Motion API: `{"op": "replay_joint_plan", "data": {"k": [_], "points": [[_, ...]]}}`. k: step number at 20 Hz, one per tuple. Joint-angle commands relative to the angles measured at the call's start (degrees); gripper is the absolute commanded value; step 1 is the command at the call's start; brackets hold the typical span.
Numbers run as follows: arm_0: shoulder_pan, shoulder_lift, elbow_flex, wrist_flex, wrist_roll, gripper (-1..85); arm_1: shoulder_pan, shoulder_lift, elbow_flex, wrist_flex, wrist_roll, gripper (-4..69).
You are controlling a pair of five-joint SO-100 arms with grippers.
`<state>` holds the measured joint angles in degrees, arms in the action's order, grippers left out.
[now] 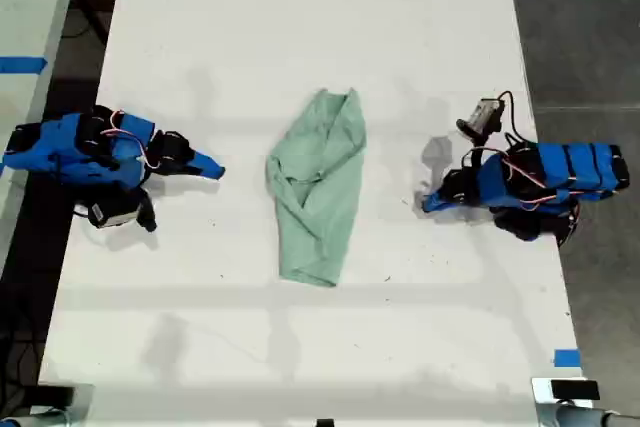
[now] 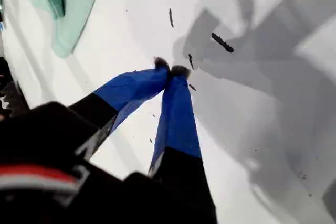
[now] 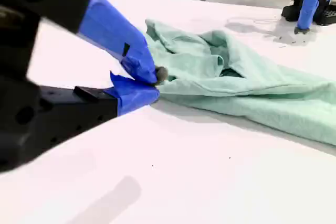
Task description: Fold t shirt
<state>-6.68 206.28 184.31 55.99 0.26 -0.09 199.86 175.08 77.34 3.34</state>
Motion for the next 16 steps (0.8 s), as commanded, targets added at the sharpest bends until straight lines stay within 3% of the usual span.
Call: {"op": "replay_joint_plan", "data": {"k": [1,12,16], "points": [[0.4,0.4,0.6,0.9,-1.8,0.0,-0.9,0.7,2.5,0.0,0.5,1.2],[1.4,0.4,0.4,1.1,-1.8,0.0,-1.1,0.8,2.5,-0.1,-0.3,1.2],[2.8,-10.0,-7.2,-2.7,-10.5,0.0,-0.2,-0.2,-1.1,-5.4,2.3,1.2]]}}
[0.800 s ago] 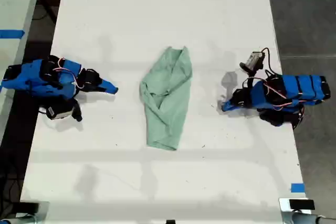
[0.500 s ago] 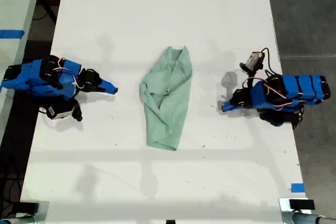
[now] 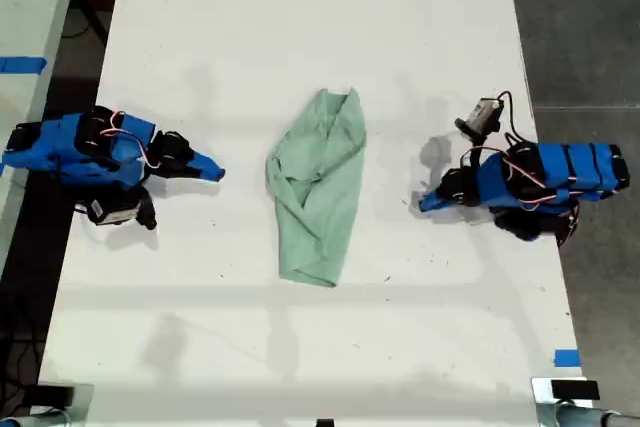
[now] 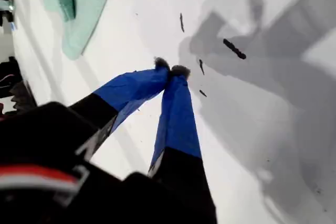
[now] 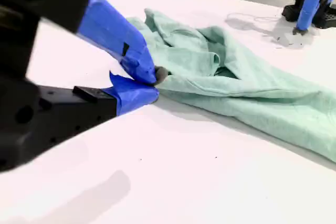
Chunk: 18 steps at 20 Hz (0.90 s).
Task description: Fold t shirt
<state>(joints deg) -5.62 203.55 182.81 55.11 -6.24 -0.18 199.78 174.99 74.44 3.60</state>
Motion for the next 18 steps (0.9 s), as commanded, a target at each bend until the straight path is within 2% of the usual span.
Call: {"op": "replay_joint_plan", "data": {"k": [1,3,4,5,7,9,10,12,14,18], "points": [[3.3,-16.2,-11.8,-1.9,-6.5,0.0,-1.2,-3.6,-4.7,-2.7,4.3,1.2],[7.5,-31.2,-23.3,-2.9,-9.0,0.7,-4.3,-20.3,-15.6,-4.9,9.3,1.2],[9.2,-36.2,-27.3,-4.0,-8.9,5.0,-6.1,-32.6,-23.8,-6.1,9.9,1.2],[10.6,-40.4,-30.8,-4.8,-9.0,5.7,-7.6,-46.8,-34.2,-5.8,10.4,1.2],[13.7,-49.9,-36.8,-6.2,-9.0,11.6,-10.1,-72.1,-55.9,-3.6,9.3,1.1],[16.5,-61.1,-44.0,-6.9,-8.8,18.9,-11.6,-92.5,-77.1,1.4,7.6,2.5],[17.7,-67.0,-48.1,-6.9,-8.3,20.2,-12.3,-100.9,-86.7,4.3,6.8,7.8],[18.7,-78.4,-56.0,-7.2,-6.1,22.1,-13.4,-113.4,-102.0,7.7,4.9,16.8],[19.5,-91.4,-66.7,-6.5,-1.8,22.5,-14.5,-120.4,-110.8,8.0,3.0,18.4],[17.7,-114.9,-88.2,-0.1,3.3,22.8,-16.2,-127.0,-117.3,4.9,-0.2,19.0]]}}
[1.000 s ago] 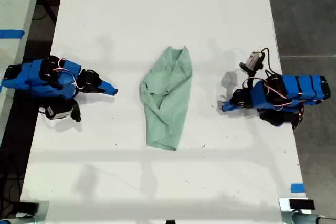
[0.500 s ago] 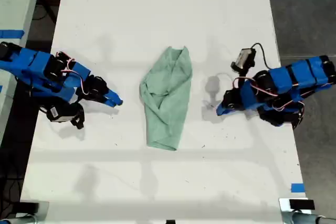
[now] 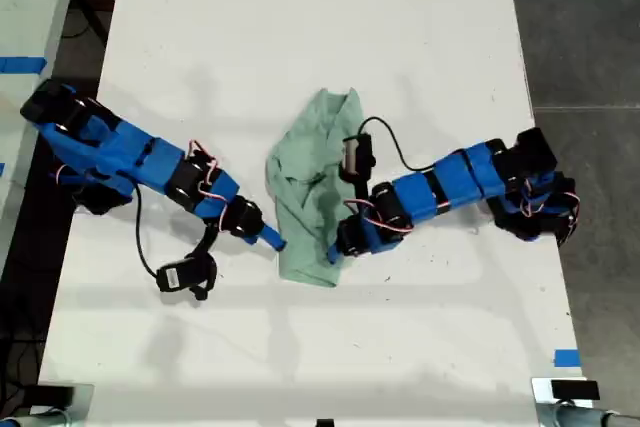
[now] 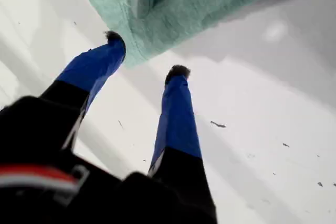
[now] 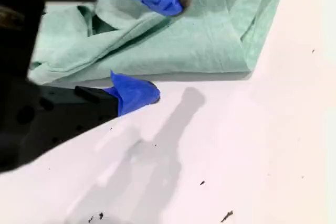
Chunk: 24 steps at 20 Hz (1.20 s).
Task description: Fold t shirt
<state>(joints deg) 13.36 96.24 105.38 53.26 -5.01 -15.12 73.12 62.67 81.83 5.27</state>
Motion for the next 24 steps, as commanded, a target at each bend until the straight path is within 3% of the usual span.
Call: {"op": "replay_joint_plan", "data": {"k": [1,7,9,18,21,24], "points": [[-1.8,-11.7,-14.7,2.7,2.7,22.8,-1.6,-1.1,-5.0,-4.0,-2.4,19.1],[-1.6,-36.7,-41.7,12.9,3.3,21.1,-2.8,-3.6,-4.5,-8.8,-2.8,18.3],[-0.4,-41.8,-47.8,15.1,2.4,0.0,-3.0,-3.7,-4.4,-9.6,-2.8,18.0],[2.1,-40.9,-48.0,15.5,0.6,0.0,-1.1,-10.5,-4.0,-13.9,-2.6,16.3],[3.0,-40.7,-48.3,15.3,0.2,0.0,-1.1,-14.0,-4.3,-14.9,-1.3,1.3],[5.1,-40.3,-48.3,15.4,-0.9,0.0,-2.5,-14.2,-4.0,-11.2,2.4,1.2]]}}
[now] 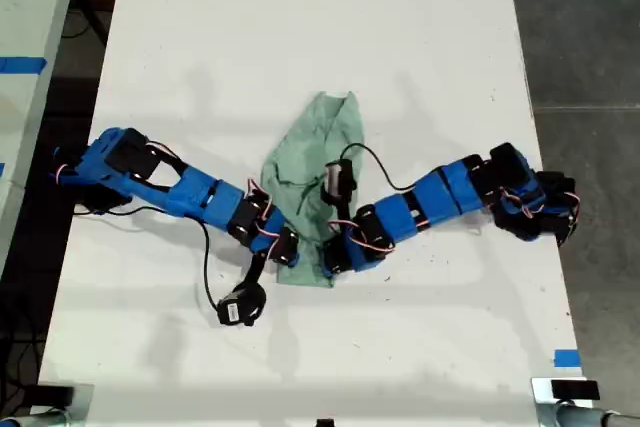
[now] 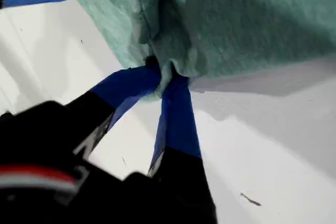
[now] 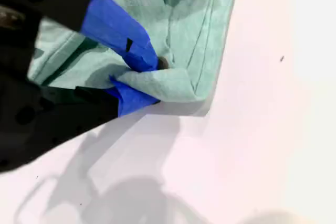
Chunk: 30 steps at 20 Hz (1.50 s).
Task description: Fold t shirt
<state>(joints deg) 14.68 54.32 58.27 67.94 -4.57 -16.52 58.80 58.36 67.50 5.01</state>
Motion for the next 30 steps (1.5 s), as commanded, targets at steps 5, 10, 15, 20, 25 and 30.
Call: {"op": "replay_joint_plan", "data": {"k": [5,10,15,20,25,30], "points": [[10.8,1.7,-3.3,-1.8,-6.6,0.0,-6.7,6.2,-3.8,8.9,8.3,1.1],[13.9,7.1,-5.5,-1.8,-8.8,0.0,-8.6,10.3,-6.1,-3.4,-1.8,1.0],[12.0,7.5,-5.4,-1.0,-7.5,0.0,-7.7,8.9,-6.9,-10.2,-6.8,13.5],[11.6,4.0,-5.4,-4.0,-7.6,0.0,-7.8,0.2,-9.2,-12.4,-5.9,24.8],[11.6,2.2,-5.4,-5.6,-7.8,-0.1,-9.3,-1.8,-9.7,-8.1,-2.5,26.2],[11.9,2.4,-5.6,-6.6,-7.7,-0.1,-9.6,-5.4,-10.5,-2.7,0.9,27.5]]}}
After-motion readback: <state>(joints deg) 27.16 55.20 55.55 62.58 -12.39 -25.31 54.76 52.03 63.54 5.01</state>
